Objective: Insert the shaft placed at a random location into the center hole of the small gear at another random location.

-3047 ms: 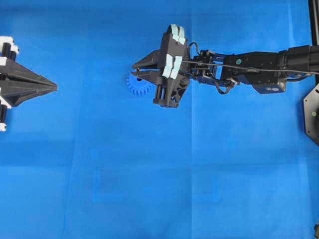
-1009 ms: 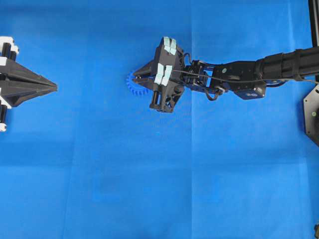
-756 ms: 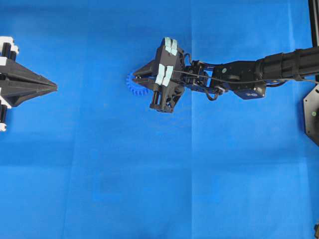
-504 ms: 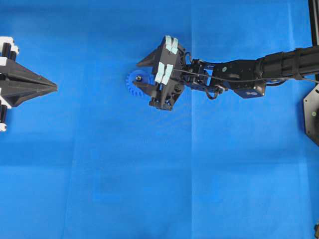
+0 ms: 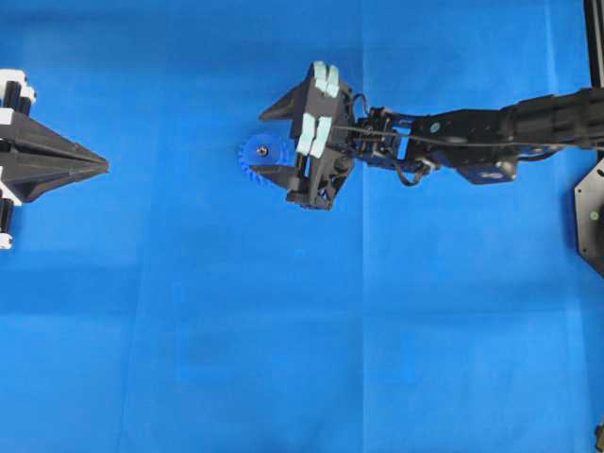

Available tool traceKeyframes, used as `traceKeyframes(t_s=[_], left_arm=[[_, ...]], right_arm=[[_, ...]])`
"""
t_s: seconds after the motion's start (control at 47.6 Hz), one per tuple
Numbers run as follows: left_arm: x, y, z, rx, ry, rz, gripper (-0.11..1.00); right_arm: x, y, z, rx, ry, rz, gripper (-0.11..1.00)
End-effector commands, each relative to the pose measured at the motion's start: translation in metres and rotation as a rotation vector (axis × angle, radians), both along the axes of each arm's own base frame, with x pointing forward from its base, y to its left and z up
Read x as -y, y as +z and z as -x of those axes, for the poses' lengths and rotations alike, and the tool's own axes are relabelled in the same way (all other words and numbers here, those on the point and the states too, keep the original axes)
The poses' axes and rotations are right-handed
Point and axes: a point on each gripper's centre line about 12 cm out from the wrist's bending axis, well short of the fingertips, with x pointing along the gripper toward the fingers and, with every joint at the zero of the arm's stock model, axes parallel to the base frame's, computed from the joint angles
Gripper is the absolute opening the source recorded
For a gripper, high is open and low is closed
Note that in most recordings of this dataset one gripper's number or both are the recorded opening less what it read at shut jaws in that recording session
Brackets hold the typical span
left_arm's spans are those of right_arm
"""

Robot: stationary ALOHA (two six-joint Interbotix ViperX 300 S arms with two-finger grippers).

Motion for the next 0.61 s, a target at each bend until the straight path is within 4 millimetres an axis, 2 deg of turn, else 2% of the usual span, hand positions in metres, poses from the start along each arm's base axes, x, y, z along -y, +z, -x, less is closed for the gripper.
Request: traceKeyframes(t_s=[0.0, 0.231, 0.588], left_arm=[[-0.001, 0.004, -0.001, 0.011, 0.003, 0.003, 0.0], [-0.001, 0.004, -0.001, 0.012, 0.003, 0.002, 0.0], [0.0, 0.004, -0.001, 0.012, 0.001, 0.002, 0.0]], right_arm=[[-0.001, 0.038, 0.002, 0.081, 0.008, 0.023, 0.82], [-0.003, 0.075, 0.011, 0.127, 0.025, 0.056, 0.82], [-0.004, 0.077, 0.017, 0.117, 0.027, 0.051, 0.81]])
